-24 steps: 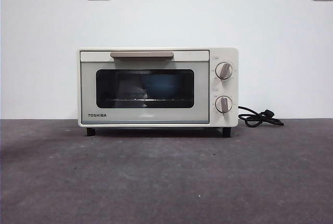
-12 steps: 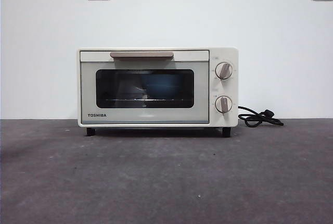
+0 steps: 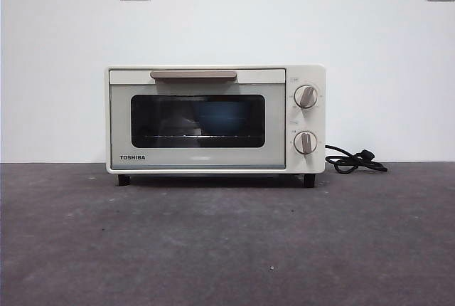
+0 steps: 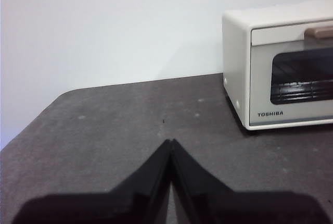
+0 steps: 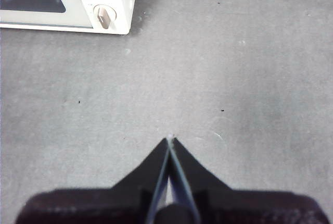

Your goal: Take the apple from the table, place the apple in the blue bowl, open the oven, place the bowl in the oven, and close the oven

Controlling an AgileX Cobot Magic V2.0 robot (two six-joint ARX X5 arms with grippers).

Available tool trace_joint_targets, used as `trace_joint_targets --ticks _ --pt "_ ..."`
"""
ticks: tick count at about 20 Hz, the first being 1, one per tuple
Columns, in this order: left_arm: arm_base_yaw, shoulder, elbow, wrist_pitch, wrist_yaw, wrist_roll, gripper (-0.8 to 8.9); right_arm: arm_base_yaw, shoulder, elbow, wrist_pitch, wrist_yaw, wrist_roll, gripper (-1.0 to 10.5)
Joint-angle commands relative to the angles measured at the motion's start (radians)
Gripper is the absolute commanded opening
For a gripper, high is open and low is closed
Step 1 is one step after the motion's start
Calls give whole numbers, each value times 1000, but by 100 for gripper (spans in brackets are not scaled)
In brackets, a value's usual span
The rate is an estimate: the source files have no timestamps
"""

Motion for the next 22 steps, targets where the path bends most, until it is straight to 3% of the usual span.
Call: trace_joint_targets --ticks 1,6,14,22 --pt "-3 -26 -34 4 -3 18 -4 0 -1 -9 5 0 11 1" --pt "-3 -43 -121 -7 5 6 -4 0 -1 -9 5 0 11 1" --pt "-2 -89 -121 -138 4 -8 -4 0 -1 -9 5 0 11 1" --pt "-2 -112 -121 -131 27 -92 -4 0 -1 -9 6 0 11 1"
